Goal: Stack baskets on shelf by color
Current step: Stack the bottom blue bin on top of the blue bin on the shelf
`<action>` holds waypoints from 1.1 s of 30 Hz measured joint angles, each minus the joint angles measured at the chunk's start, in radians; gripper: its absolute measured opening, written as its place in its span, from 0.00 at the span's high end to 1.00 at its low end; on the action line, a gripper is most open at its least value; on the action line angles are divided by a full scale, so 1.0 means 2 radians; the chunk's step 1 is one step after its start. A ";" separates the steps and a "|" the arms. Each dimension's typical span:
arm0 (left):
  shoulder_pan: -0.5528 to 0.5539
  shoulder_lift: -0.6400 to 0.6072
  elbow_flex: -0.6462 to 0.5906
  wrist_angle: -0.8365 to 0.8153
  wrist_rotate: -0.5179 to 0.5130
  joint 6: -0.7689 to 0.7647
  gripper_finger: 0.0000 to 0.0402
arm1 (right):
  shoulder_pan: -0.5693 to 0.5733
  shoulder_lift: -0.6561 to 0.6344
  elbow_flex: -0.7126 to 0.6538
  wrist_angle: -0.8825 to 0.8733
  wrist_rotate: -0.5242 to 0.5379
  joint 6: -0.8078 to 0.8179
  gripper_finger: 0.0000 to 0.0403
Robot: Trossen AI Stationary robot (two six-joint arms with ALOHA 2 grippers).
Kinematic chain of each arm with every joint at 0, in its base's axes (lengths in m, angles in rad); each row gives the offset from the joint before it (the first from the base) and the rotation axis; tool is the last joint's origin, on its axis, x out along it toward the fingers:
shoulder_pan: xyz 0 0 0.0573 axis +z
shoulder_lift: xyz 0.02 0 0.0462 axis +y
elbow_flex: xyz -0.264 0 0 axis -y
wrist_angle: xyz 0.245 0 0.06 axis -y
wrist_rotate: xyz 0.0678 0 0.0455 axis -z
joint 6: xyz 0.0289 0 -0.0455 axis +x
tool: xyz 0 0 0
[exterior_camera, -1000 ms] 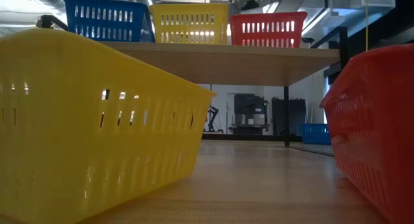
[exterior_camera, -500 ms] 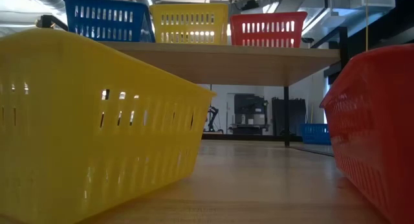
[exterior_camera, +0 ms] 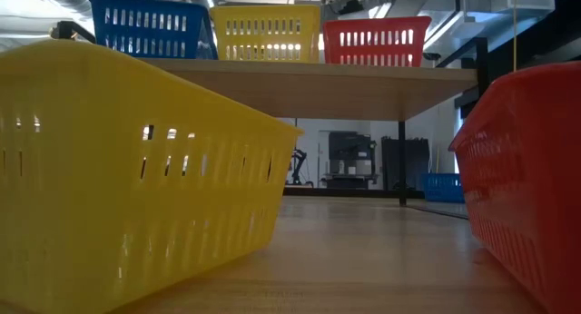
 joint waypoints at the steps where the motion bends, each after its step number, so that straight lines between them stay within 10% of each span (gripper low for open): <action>1: 0.000 0.003 0.001 0.001 0.005 0.000 0.86 | 0.000 0.000 0.000 0.000 0.000 0.001 0.83; 19: 0.031 -0.128 0.000 0.000 0.100 -0.031 1.00 | 0.000 0.000 0.000 0.001 0.001 0.000 0.83; 33: 0.105 -0.333 0.037 -0.050 0.038 -0.101 1.00 | 0.000 0.000 0.000 0.001 0.001 -0.002 0.83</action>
